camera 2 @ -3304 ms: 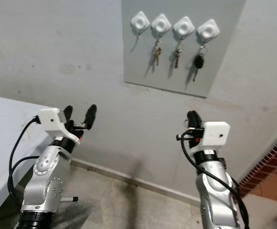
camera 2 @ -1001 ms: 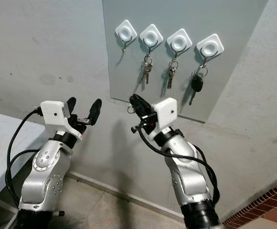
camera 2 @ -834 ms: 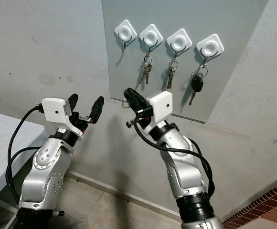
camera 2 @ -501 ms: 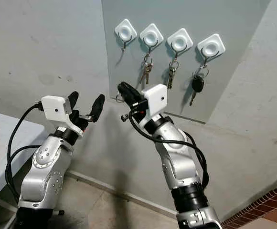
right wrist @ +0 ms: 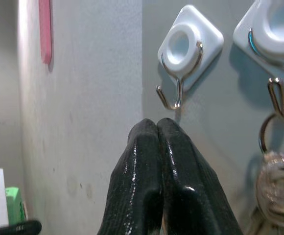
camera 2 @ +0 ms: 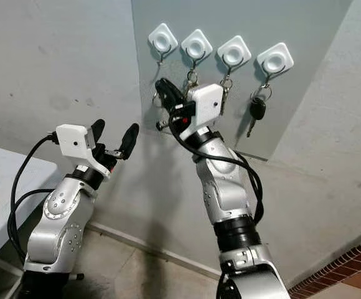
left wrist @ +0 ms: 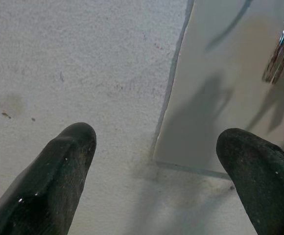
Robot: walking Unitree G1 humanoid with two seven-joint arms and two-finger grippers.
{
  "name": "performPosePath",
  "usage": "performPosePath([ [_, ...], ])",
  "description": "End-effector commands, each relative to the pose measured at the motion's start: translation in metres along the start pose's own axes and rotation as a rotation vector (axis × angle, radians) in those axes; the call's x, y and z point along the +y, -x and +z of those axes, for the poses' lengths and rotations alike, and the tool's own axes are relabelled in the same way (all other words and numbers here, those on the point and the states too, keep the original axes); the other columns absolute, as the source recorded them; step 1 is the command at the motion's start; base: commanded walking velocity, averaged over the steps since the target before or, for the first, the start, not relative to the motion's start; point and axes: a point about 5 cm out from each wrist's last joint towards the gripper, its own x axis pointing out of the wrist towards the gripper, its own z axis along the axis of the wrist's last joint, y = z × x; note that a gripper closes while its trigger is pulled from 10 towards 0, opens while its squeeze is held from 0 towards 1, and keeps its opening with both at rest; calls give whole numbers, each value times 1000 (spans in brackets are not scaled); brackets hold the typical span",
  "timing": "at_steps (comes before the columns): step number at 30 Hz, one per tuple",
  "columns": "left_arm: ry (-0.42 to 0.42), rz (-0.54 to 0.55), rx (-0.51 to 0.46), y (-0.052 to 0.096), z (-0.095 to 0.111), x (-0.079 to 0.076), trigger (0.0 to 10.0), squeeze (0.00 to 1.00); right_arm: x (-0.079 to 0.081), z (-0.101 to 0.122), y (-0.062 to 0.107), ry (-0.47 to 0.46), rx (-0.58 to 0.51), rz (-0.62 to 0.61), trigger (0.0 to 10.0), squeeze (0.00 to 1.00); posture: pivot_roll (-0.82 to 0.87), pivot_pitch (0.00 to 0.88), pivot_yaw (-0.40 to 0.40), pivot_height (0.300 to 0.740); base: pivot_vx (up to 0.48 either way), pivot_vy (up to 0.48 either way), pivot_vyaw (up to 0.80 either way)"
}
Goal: Hang keys on a hook
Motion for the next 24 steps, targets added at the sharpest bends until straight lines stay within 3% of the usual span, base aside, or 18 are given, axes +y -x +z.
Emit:
performPosePath([
  [1,-11,-18,-28,-1,9,-2,10000,0,-3,7,-6,-1,-39,-17,10000,0,17,15,-27,740,0,0,0],
  [24,-44,-98,-37,-1,13,-17,10000,0,-2,22,-14,-11,-147,-64,10000,0,16,16,-24,740,0,0,0],
])
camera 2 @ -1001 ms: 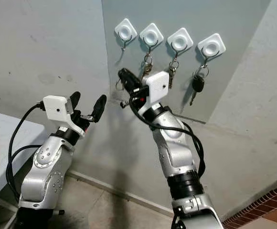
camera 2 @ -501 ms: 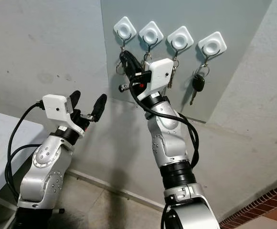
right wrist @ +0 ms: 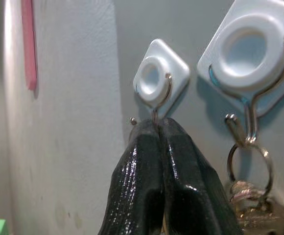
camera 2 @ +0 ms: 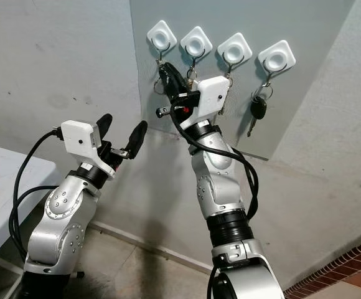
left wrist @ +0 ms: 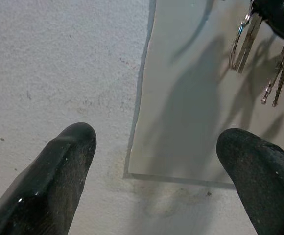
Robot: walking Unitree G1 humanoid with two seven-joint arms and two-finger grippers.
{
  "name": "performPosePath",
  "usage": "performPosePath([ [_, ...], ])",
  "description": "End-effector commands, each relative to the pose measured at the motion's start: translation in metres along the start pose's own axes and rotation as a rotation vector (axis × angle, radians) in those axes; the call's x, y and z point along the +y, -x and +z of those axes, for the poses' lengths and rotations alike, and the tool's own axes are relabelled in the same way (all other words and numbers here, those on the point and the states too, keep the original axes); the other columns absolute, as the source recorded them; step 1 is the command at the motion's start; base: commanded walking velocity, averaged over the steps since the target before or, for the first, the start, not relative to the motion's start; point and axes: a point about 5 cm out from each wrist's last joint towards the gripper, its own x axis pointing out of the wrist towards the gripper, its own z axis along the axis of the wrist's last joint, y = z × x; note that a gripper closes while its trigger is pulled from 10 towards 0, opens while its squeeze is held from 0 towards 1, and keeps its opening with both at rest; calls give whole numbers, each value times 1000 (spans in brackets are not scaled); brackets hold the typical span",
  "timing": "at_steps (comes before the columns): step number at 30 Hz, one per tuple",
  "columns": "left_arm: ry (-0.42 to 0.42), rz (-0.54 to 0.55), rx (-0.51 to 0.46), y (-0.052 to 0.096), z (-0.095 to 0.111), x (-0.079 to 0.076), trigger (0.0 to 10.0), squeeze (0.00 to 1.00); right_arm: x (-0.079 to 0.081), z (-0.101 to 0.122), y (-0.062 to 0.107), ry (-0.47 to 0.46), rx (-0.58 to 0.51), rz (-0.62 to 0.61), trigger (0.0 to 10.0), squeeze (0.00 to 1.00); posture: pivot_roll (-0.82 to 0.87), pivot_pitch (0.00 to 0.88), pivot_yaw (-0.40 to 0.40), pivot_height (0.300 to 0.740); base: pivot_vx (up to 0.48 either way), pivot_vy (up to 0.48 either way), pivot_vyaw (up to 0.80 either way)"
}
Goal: Hang keys on a hook
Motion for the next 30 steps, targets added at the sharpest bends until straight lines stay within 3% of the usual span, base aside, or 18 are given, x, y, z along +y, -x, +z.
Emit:
performPosePath([
  [1,-16,-23,-7,-1,4,-4,10000,0,1,15,-10,9,-68,2,10000,0,17,13,-24,740,0,0,0],
  [23,-17,-12,-10,-1,4,-4,10000,0,19,24,-20,-58,-94,22,10000,0,26,4,-36,740,0,0,0],
  [30,-12,-7,-7,-1,3,-4,10000,0,34,22,-17,-104,-74,-4,10000,0,20,14,-37,740,0,0,0],
])
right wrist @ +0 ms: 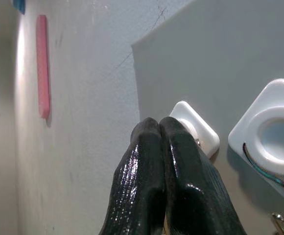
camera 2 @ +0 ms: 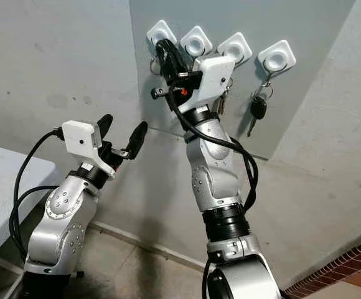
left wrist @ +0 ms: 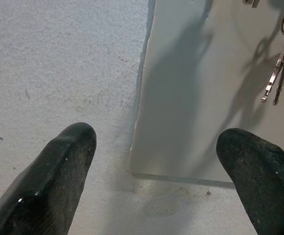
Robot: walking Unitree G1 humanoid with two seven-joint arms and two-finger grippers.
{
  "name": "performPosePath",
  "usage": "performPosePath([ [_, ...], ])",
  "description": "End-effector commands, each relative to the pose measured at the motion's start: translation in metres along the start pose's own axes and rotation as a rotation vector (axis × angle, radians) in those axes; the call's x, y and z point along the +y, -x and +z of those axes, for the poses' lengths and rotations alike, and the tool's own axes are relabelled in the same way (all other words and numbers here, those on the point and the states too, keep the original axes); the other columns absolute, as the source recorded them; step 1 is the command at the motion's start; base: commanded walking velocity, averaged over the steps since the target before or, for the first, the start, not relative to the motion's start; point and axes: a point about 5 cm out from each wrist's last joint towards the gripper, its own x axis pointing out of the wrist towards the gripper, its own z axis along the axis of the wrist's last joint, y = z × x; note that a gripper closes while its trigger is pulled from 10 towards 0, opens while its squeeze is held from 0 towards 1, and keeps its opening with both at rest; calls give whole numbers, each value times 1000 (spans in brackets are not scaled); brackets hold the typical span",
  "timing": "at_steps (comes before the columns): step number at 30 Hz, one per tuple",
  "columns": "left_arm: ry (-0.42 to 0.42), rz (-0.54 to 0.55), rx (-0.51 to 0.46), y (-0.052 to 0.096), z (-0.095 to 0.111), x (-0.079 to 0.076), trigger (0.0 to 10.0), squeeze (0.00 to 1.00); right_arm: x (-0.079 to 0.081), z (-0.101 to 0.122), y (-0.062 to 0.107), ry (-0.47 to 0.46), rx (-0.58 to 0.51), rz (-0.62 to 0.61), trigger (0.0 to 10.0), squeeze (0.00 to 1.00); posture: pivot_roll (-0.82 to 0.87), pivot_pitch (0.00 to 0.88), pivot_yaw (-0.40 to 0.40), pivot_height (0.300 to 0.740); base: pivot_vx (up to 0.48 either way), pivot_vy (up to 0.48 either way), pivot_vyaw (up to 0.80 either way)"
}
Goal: Hang keys on a hook
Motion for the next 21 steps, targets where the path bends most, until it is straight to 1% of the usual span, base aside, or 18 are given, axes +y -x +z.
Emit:
performPosePath([
  [1,-10,-8,-7,0,3,-3,10000,0,12,-3,0,-56,-5,-14,10000,0,20,14,-37,740,0,0,0],
  [6,-9,-6,-7,-1,3,-3,10000,0,23,-1,1,-88,0,-1,10000,0,19,18,-38,740,0,0,0],
  [12,-9,-4,-8,-1,3,-3,10000,0,26,-1,0,-96,4,28,10000,0,20,18,-40,740,0,0,0],
  [21,-6,1,-9,-1,3,-3,10000,0,25,0,-5,-98,13,46,10000,0,23,21,-45,740,0,0,0],
])
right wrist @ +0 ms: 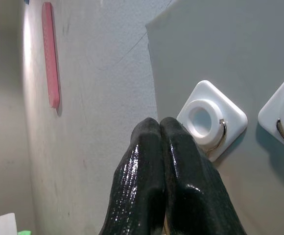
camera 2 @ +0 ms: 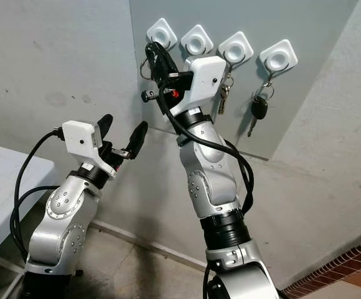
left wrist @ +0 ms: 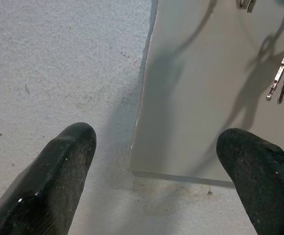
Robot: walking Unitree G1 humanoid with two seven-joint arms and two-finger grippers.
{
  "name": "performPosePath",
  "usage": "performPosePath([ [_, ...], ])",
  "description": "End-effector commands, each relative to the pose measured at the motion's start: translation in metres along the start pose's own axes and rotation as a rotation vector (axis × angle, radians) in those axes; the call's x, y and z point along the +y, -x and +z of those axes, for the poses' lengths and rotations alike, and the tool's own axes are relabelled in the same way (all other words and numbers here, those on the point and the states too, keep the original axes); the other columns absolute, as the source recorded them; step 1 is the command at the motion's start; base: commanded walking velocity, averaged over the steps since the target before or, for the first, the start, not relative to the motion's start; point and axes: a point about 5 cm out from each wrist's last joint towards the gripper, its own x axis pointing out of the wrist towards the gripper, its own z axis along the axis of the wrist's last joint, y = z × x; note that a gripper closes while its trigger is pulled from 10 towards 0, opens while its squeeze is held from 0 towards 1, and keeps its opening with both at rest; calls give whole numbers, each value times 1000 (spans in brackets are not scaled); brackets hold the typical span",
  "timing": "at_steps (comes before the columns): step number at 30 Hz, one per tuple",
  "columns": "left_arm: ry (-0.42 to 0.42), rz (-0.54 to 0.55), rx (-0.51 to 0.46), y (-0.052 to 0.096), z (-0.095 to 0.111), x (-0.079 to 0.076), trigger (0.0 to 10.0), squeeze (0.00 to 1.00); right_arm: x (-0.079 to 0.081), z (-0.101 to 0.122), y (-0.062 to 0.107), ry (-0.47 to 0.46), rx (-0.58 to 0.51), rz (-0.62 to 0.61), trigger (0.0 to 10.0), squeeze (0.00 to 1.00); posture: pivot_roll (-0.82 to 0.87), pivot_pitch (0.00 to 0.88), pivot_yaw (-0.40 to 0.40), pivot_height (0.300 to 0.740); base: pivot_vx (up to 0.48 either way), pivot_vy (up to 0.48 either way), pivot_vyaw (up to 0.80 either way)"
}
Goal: Hang keys on a hook
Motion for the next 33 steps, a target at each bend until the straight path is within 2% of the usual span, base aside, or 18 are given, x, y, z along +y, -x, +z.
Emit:
performPosePath([
  [1,-10,-4,-8,0,3,-3,10000,0,13,2,-8,-51,-33,24,10000,0,23,21,-45,740,0,0,0],
  [17,-7,-5,-9,0,3,-3,10000,0,3,15,-22,-10,-88,20,10000,0,21,22,-46,740,0,0,0],
  [23,-7,-4,-9,-1,3,-3,10000,0,7,14,-26,-24,-82,83,10000,0,22,23,-45,740,0,0,0],
  [33,-6,-2,-11,-1,3,-4,10000,0,13,6,-26,-29,-7,210,10000,0,25,17,-51,740,0,0,0],
])
